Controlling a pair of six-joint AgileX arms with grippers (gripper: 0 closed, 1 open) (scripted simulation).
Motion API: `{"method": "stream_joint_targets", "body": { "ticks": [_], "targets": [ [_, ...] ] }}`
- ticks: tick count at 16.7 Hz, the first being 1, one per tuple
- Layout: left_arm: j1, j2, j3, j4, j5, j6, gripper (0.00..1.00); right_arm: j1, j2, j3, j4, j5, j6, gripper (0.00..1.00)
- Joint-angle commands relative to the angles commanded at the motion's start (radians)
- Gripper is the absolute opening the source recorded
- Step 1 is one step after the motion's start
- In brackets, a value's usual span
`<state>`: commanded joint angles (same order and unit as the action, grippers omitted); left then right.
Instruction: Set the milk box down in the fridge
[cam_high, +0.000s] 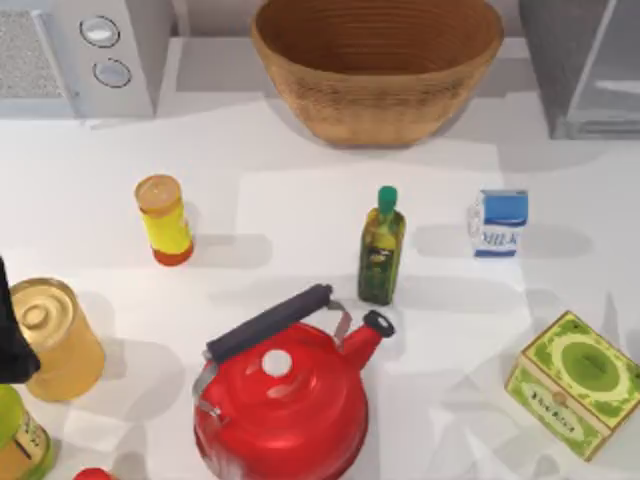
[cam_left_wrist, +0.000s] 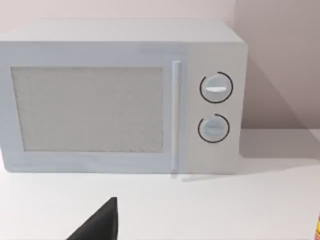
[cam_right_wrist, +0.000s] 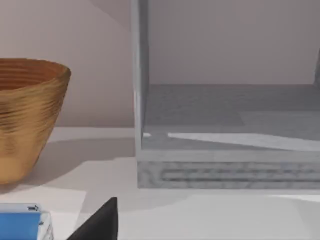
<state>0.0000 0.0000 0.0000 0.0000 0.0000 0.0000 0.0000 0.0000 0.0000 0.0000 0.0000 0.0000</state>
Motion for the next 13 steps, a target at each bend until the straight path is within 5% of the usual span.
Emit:
{"method": "stream_joint_targets", "body": {
  "ticks": [6,13],
  "targets": [
    [0.0,0.0,0.0,0.0,0.0,0.0,1.0,0.039,0.105,0.043,0.048,0.035,0.022,1.0],
    [0.0,0.0,0.0,0.0,0.0,0.0,1.0,0.207,0.662,0.231,0.258,0.187,0.116,1.0]
  ]
}}
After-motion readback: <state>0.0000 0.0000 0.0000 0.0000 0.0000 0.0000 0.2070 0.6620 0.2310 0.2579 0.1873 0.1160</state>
